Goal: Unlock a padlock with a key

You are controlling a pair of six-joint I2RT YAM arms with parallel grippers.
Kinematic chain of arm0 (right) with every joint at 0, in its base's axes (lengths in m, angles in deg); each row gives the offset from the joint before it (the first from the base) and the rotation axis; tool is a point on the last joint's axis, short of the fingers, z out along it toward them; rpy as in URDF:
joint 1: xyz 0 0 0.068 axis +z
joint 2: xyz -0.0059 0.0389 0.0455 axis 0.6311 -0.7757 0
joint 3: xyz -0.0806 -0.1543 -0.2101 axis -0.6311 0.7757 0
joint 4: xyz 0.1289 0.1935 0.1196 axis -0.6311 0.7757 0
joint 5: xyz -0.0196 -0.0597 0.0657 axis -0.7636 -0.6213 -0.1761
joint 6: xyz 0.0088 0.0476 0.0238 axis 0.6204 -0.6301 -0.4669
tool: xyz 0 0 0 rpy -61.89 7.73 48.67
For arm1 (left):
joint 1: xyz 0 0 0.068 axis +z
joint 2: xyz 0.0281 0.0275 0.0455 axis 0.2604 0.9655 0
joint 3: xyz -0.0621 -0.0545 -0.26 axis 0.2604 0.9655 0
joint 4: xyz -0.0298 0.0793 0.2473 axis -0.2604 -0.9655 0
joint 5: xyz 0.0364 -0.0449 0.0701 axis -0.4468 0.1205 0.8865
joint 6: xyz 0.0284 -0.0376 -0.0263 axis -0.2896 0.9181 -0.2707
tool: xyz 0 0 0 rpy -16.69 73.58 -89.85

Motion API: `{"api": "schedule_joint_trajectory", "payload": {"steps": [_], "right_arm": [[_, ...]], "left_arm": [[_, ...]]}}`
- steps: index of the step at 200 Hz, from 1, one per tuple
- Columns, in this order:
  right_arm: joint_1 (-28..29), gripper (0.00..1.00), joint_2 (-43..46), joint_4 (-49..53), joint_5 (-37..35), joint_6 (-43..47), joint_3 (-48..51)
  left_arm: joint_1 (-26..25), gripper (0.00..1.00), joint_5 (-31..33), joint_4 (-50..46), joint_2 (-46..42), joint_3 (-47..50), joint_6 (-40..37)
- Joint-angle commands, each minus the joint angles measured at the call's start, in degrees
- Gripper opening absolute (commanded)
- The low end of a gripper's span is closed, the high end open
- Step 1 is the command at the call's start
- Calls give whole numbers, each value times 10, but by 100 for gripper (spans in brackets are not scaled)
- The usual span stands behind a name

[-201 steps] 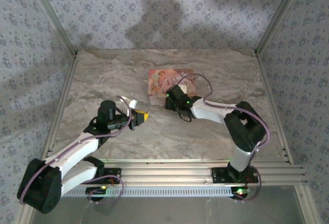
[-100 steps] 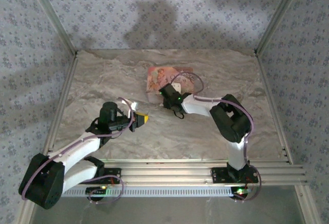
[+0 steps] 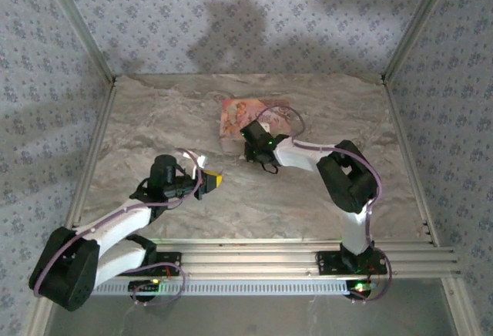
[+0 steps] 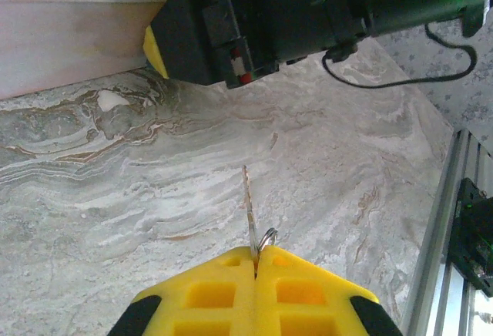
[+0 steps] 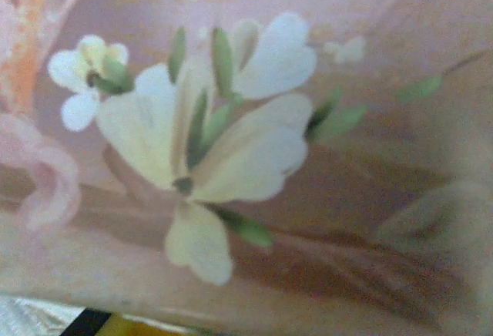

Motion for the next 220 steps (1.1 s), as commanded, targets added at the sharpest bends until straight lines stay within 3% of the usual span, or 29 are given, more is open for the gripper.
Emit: {"api": "schedule_joint_trajectory", "payload": {"steps": [1, 37, 85, 138, 220], "right_arm": [[-12, 0, 45, 14, 105, 22, -18], [-37, 0, 83, 23, 235, -16, -22], [-66, 0, 113, 16, 351, -95, -22], [-78, 0, 133, -10, 426, -149, -18], [-93, 0, 157, -28, 473, -171, -8]], "left_arm": [[-1, 0, -41, 32, 16, -8, -17], [-3, 0, -50, 75, 28, -16, -3], [-4, 0, -48, 154, 82, -39, 10], [-7, 0, -40, 243, 159, -59, 19], [9, 0, -111, 293, 249, -100, 31]]}}
